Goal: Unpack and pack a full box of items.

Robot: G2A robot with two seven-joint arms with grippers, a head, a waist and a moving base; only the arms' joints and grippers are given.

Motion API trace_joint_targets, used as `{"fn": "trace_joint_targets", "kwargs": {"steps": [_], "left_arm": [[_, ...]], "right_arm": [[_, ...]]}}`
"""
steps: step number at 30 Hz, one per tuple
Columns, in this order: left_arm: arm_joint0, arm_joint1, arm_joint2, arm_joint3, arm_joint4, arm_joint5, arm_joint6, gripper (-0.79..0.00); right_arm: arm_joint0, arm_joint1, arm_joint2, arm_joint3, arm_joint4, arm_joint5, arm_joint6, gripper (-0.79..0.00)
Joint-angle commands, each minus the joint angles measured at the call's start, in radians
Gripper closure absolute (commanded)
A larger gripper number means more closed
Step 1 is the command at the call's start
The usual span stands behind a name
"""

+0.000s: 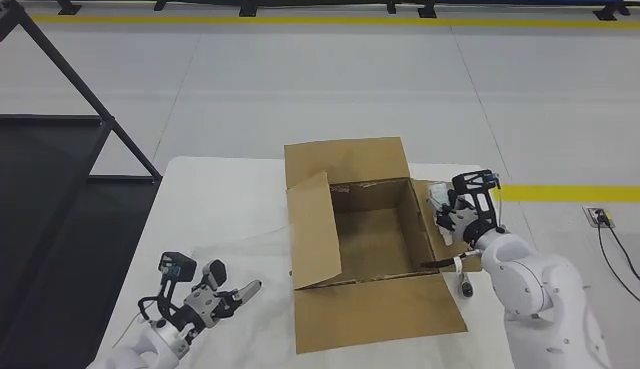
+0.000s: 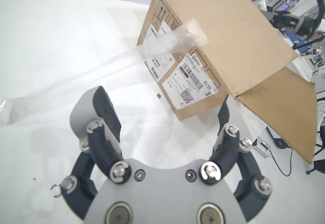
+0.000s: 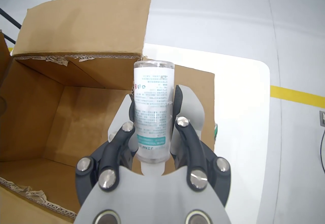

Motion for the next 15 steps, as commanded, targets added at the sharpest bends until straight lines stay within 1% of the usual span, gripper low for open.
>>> {"fn": "trace_joint_targets", "kwargs": {"steps": [1, 3, 6, 10, 15], "left_arm": [[0.002, 0.000, -0.005, -0.005, -0.004, 0.000, 0.009, -0.785], [0.004, 0.000, -0.009, -0.008, -0.008, 0.000, 0.016, -0.785], [0.007, 0.000, -0.014, -0.011, -0.011, 0.000, 0.018, -0.785], [0.011, 0.001, -0.017, -0.012, -0.013, -0.001, 0.020, -0.785], [0.013, 0.001, -0.016, -0.009, -0.017, -0.005, 0.021, -0.785]], "right_arm": [[0.010, 0.000, -0.011, 0.013, 0.006, -0.005, -0.003, 0.000], [0.022, 0.001, -0.025, 0.030, 0.012, -0.012, -0.006, 0.000], [0.040, 0.001, -0.041, 0.051, -0.002, 0.013, -0.005, 0.000], [0.040, 0.005, -0.033, 0.043, 0.001, 0.022, -0.010, 0.000], [0.032, 0.012, -0.026, 0.029, -0.015, 0.033, 0.042, 0.000]]}}
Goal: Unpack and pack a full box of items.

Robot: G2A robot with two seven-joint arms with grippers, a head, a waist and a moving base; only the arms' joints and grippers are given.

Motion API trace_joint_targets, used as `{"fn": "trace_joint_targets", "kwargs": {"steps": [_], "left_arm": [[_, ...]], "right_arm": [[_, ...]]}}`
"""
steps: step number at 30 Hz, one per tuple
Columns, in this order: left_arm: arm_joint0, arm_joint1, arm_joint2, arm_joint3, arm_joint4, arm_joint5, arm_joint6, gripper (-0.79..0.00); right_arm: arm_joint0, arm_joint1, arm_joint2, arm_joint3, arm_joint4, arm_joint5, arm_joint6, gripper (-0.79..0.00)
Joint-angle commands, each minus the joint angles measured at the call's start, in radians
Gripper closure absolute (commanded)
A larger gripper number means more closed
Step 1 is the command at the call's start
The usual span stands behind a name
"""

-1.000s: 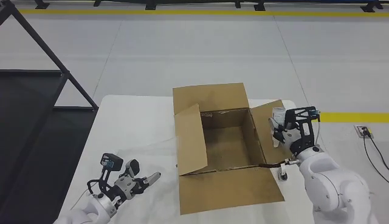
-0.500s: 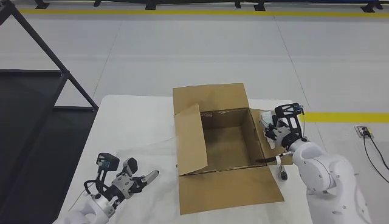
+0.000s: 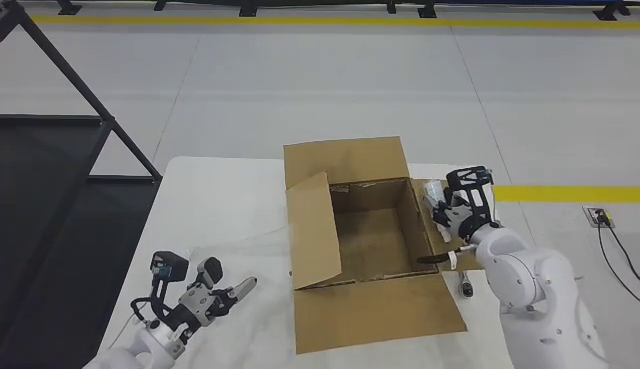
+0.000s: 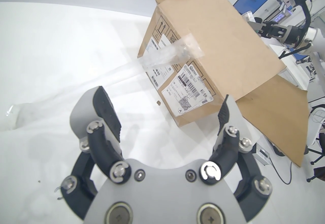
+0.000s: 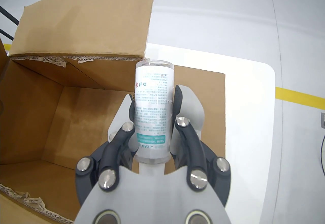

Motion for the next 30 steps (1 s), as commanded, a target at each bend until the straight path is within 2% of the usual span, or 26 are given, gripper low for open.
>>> {"fn": "trace_joint_targets", "kwargs": {"steps": [1, 11, 19, 30], "left_arm": [[-0.001, 0.000, 0.000, 0.002, -0.002, 0.000, 0.000, -0.785], [-0.012, 0.001, 0.000, 0.012, -0.007, -0.003, -0.008, -0.785], [-0.018, 0.001, 0.004, 0.013, -0.004, 0.003, -0.011, -0.785], [-0.013, 0.002, -0.027, 0.006, -0.028, 0.006, 0.018, -0.785]], "right_arm": [[0.001, 0.002, 0.002, 0.004, -0.002, 0.000, 0.022, 0.000], [0.007, 0.014, 0.004, 0.057, 0.064, -0.076, 0.058, 0.000], [0.003, 0.024, -0.002, 0.057, 0.118, -0.159, 0.020, 0.000], [0.006, 0.032, -0.052, 0.067, 0.131, -0.206, -0.006, 0.000]]}}
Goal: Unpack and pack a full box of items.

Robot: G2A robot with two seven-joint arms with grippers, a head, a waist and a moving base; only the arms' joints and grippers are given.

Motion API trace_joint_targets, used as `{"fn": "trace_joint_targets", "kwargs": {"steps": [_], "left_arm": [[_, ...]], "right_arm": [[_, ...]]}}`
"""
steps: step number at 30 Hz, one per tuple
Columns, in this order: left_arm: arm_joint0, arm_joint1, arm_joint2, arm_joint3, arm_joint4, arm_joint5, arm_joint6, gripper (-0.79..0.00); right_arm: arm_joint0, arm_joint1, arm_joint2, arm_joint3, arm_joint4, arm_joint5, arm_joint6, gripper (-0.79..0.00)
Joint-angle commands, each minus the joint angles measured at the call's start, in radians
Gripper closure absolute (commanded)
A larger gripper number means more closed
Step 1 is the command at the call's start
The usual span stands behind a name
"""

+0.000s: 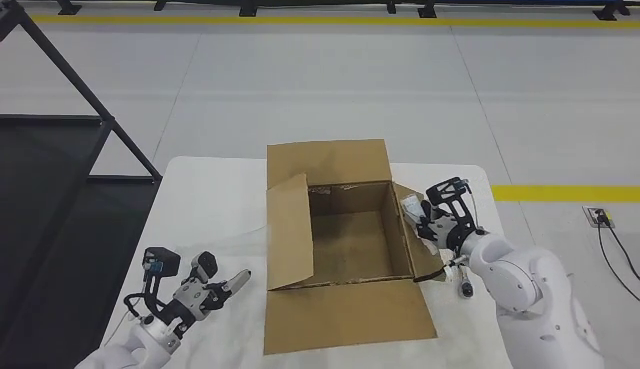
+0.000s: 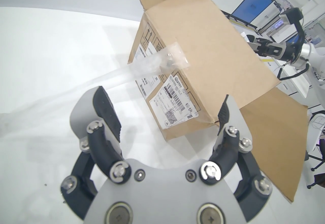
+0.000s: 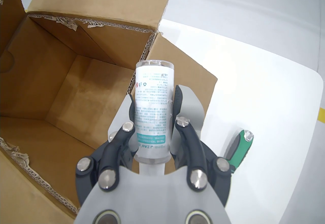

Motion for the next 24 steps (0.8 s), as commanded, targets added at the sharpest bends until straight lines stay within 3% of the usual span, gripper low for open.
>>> {"fn": "trace_joint_targets", "kwargs": {"steps": [1, 9, 17, 24], "left_arm": [[0.001, 0.000, -0.007, -0.002, -0.006, -0.001, 0.005, -0.785], [0.025, 0.003, -0.024, -0.038, -0.008, -0.039, 0.006, -0.785], [0.094, 0.009, -0.027, -0.127, 0.077, -0.131, -0.015, -0.785], [0.067, 0.005, 0.042, -0.121, 0.238, -0.057, -0.012, -0.785]], "right_arm": [[-0.002, 0.001, -0.010, -0.001, -0.001, -0.005, -0.006, 0.000], [-0.029, 0.005, -0.068, -0.060, -0.018, -0.046, -0.033, 0.000], [-0.067, 0.009, -0.090, -0.155, -0.064, 0.013, -0.066, 0.000], [-0.089, 0.016, -0.077, -0.202, -0.035, -0.017, -0.107, 0.000]]}}
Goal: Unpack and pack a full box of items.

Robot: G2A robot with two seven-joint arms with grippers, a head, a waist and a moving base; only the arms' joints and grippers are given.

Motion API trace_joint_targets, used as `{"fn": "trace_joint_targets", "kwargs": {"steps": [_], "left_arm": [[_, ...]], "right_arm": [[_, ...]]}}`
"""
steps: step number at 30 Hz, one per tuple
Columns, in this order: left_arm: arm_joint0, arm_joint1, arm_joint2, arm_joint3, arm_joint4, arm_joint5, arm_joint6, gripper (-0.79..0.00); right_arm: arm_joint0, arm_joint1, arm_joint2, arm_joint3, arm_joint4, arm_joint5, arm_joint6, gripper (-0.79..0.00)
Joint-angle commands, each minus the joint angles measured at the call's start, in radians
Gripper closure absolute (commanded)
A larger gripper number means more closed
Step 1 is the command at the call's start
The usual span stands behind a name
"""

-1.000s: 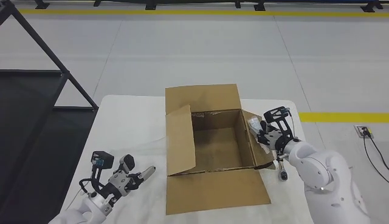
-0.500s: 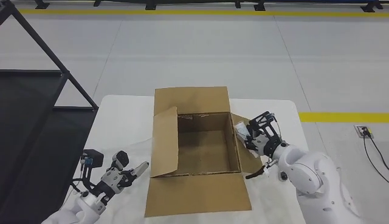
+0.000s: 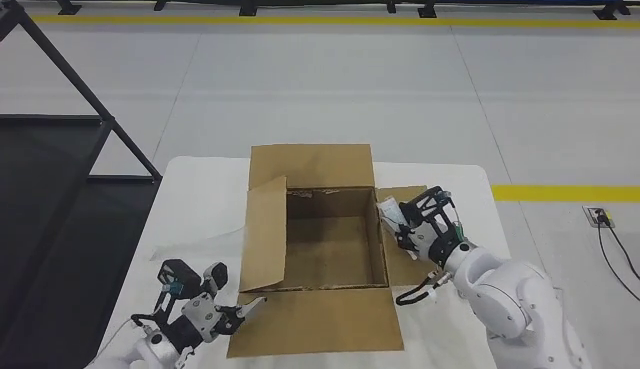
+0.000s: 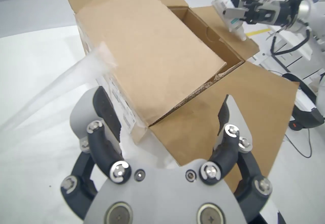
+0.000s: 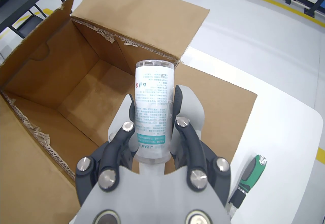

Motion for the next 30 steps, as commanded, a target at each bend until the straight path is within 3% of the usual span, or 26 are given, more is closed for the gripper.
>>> {"fn": "trace_joint_targets", "kwargs": {"steps": [1, 15, 22, 30], "left_arm": [[-0.018, -0.003, 0.031, 0.011, 0.024, 0.027, 0.002, -0.785], [-0.066, -0.015, 0.121, -0.004, 0.151, 0.175, 0.035, -0.785], [-0.029, -0.022, 0.087, -0.031, 0.076, 0.234, 0.110, -0.785], [0.045, -0.026, 0.011, -0.067, -0.044, 0.236, 0.181, -0.785]], "right_arm": [[0.003, 0.002, -0.001, -0.002, 0.012, -0.022, -0.002, 0.000], [0.106, 0.005, -0.101, 0.025, 0.023, -0.118, 0.035, 0.000], [0.211, -0.005, -0.196, 0.100, 0.048, -0.138, 0.063, 0.000], [0.359, -0.032, -0.340, 0.220, 0.064, -0.108, 0.109, 0.000]]}}
